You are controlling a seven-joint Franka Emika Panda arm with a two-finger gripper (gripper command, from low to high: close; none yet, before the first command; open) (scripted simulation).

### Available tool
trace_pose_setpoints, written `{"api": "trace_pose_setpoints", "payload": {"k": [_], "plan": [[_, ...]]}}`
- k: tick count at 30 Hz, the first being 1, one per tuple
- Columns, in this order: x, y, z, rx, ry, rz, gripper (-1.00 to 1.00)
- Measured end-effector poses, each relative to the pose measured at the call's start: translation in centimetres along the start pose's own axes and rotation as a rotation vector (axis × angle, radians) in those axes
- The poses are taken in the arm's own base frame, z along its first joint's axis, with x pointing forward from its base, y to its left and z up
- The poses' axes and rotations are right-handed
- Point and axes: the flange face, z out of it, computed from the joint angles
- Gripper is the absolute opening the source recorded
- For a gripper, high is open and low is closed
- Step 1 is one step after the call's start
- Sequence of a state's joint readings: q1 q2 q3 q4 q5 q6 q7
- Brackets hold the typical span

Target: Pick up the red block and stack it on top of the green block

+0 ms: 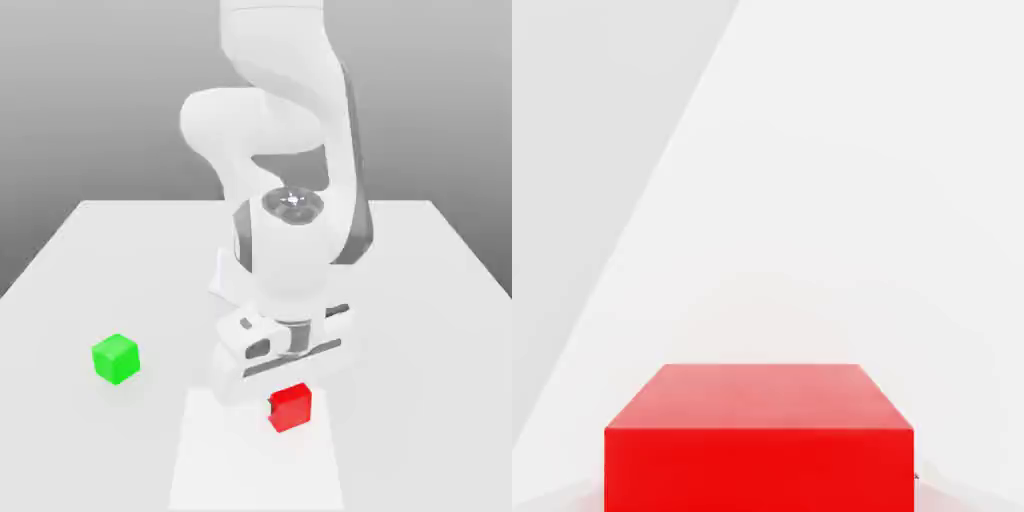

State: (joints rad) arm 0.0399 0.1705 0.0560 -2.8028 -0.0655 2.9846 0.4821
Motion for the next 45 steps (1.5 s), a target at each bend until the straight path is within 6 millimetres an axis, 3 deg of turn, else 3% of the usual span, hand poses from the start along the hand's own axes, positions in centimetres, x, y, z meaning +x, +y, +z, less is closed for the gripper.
{"api": "trace_pose_setpoints", "payload": {"k": [2,5,12,24,36,45], "plan": [[0.0,0.0,0.0,0.0,0.0,0.0,-1.0],[0.7,-0.3,-2.1,0.003,0.009,0.003,-1.0],[0.8,-0.4,-4.2,0.002,0.01,0.001,-1.0],[-0.7,0.4,-5.1,-0.004,-0.01,-0.003,-1.0],[1.3,8.0,-6.7,-0.045,0.016,0.325,-1.0],[1.7,13.9,-8.0,-0.059,0.033,0.592,-1.0]]}}
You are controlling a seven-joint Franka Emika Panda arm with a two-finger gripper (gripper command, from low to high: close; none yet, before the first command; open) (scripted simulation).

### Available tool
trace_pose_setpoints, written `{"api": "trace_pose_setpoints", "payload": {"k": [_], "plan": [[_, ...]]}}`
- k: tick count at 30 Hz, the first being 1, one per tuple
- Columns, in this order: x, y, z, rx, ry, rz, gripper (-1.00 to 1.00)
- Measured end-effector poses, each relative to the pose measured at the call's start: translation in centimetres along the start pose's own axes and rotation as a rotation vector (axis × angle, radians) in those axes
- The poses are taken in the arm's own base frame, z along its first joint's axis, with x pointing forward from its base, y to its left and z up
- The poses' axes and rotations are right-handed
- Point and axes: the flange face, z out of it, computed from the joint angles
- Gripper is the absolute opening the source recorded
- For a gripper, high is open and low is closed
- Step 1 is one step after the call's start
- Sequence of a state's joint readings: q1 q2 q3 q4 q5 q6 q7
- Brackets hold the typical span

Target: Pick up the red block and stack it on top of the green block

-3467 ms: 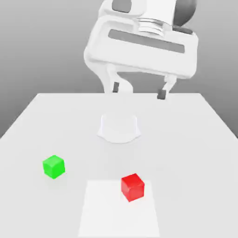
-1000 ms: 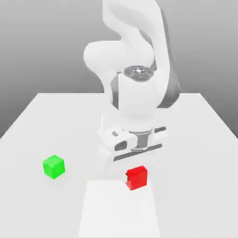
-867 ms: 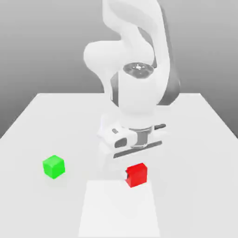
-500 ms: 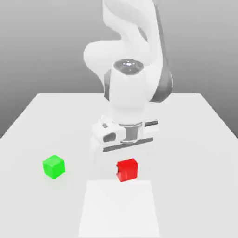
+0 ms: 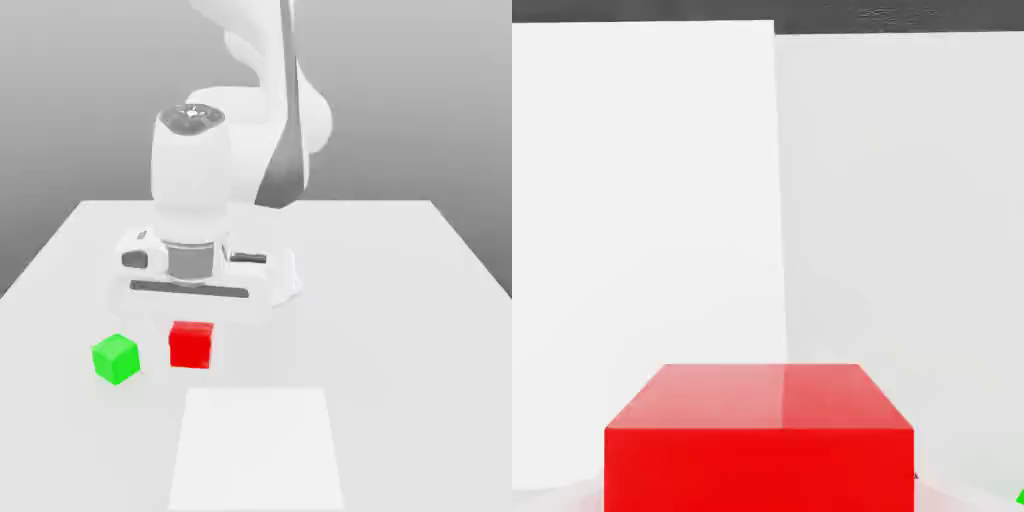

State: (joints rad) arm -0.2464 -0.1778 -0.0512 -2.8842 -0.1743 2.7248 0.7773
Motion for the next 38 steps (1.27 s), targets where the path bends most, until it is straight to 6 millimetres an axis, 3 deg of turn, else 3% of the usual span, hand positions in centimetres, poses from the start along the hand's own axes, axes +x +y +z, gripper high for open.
{"api": "trace_pose_setpoints", "payload": {"k": [12,25,28,34,35,38], "plan": [[3.1,6.8,-0.7,0.001,-0.007,0.354,-1.0],[4.1,14.0,-0.2,0.012,-0.055,0.73,-1.0],[4.1,14.6,1.1,0.021,-0.072,0.773,-1.0],[3.8,14.5,5.8,0.02,-0.073,0.779,-1.0],[3.7,14.5,6.4,0.016,-0.07,0.778,1.0],[3.7,14.3,6.4,0.017,-0.07,0.771,1.0]]}}
